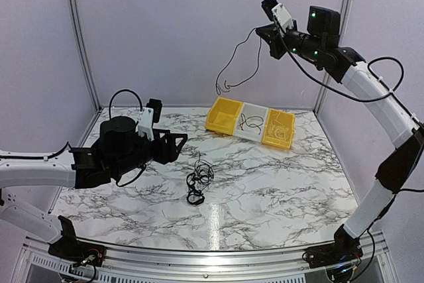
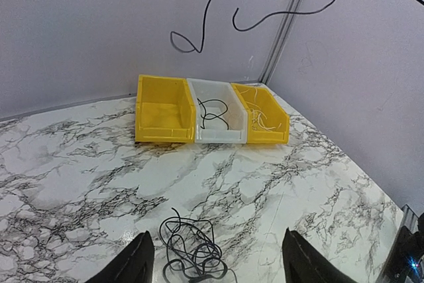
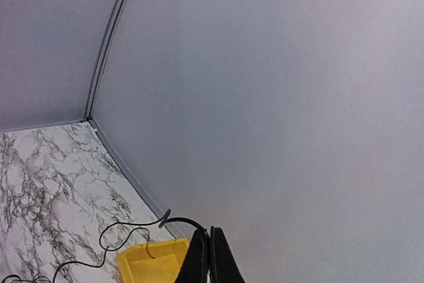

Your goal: Untangle the cables

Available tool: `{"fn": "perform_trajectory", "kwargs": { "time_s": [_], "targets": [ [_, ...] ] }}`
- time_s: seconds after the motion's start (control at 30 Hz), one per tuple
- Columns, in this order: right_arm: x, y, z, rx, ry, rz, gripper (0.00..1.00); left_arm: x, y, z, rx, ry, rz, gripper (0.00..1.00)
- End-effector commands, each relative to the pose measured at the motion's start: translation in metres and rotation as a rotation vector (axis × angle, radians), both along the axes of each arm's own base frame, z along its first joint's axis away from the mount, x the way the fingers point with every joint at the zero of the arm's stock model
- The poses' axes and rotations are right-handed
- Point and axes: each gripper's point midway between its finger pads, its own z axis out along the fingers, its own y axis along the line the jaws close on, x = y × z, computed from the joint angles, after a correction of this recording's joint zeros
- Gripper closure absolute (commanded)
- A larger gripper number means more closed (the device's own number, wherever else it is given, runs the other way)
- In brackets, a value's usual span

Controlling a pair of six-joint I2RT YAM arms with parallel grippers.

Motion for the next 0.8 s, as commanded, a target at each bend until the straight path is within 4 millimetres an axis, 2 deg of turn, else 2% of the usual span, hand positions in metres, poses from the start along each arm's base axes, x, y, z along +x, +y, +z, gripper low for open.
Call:
{"fn": "perform_trajectory", "kwargs": {
  "time_s": [0.0,0.3,0.57,0.77],
  "targets": [
    [0.023,-0.016,-0.011,0.021,0.017,-0.037,1.0,-0.001,0.019,0.001,-0.006,0.016,0.059,0.31],
    [0.078,-0.05,-0.048,0.03,0.068,-0.13,1.0,-0.002,0.028,0.004,0.013,0.026,0.086,0.31],
    [0.123,-0.081,-0.096,0.015,0.133,-0.212,1.0,-0.004,0.033,0.005,0.021,0.054,0.1,0.31],
    [0.149,-0.085,-0.136,-0.024,0.18,-0.239,1.0,-0.005,0.036,0.001,0.019,0.068,0.109,0.31]
  ]
}}
